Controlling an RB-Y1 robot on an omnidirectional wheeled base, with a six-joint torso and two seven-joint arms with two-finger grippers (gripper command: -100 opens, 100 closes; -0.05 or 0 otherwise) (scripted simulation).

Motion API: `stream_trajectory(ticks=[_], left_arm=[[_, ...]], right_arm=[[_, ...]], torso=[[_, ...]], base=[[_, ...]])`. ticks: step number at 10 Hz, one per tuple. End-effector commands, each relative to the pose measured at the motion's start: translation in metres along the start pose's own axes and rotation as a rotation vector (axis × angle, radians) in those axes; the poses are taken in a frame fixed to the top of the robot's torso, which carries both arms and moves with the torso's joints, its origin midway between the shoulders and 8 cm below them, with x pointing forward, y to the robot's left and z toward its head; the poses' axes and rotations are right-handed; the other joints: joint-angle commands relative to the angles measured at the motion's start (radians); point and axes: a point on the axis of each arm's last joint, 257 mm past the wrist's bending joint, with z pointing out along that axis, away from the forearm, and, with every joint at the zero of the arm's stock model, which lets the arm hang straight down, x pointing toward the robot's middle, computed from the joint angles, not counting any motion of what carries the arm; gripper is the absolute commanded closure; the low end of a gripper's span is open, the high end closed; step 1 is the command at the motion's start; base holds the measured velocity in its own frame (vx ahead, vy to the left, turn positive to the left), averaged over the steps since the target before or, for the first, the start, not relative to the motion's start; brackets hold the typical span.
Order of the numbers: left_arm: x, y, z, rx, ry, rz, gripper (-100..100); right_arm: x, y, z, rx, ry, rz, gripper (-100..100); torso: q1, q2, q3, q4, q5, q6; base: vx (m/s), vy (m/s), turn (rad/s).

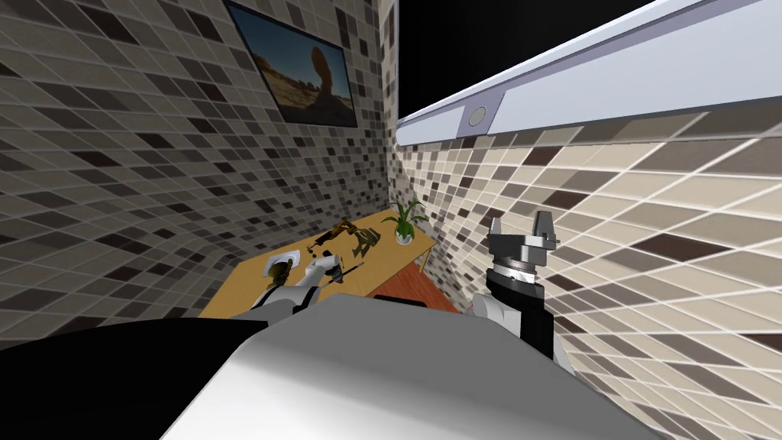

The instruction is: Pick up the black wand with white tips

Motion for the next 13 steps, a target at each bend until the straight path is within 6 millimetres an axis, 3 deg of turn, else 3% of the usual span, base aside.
stream_trajectory(ticks=[1, 5, 6, 7, 10, 13], left_arm=[[0.000, 0.000, 0.000, 0.000, 0.000, 0.000, 100], [0.000, 0.001, 0.000, -0.001, 0.000, 0.001, 100], [0.000, 0.000, 0.000, -0.001, 0.000, 0.001, 0], [-0.014, -0.009, -0.002, 0.009, -0.018, -0.039, 100], [-0.043, -0.021, -0.006, 0.018, -0.062, -0.107, 100], [-0.056, -0.028, -0.009, 0.022, -0.059, -0.183, 100]], right_arm=[[0.000, 0.000, 0.000, 0.000, 0.000, 0.000, 0], [0.000, 0.000, 0.000, 0.000, 0.000, 0.000, 0], [0.000, 0.000, 0.000, 0.000, 0.000, 0.000, 0], [0.000, 0.000, 0.000, 0.000, 0.000, 0.000, 0], [0.000, 0.000, 0.000, 0.000, 0.000, 0.000, 0], [0.000, 0.000, 0.000, 0.000, 0.000, 0.000, 0]], torso=[[0.000, 0.000, 0.000, 0.000, 0.000, 0.000], [0.002, 0.002, 0.001, 0.001, 0.001, 0.000], [0.003, 0.002, 0.001, 0.001, 0.001, 0.000], [0.003, 0.002, 0.001, 0.001, 0.001, 0.000], [0.007, 0.011, 0.006, 0.002, 0.001, 0.000], [0.006, 0.008, 0.005, 0.003, 0.001, 0.002]], base=[[0.007, -0.004, -0.001], [0.000, 0.000, 0.000], [0.000, 0.000, 0.000], [-0.070, 0.040, -0.295], [-0.138, 0.048, -0.334], [-0.089, 0.030, -0.199]])
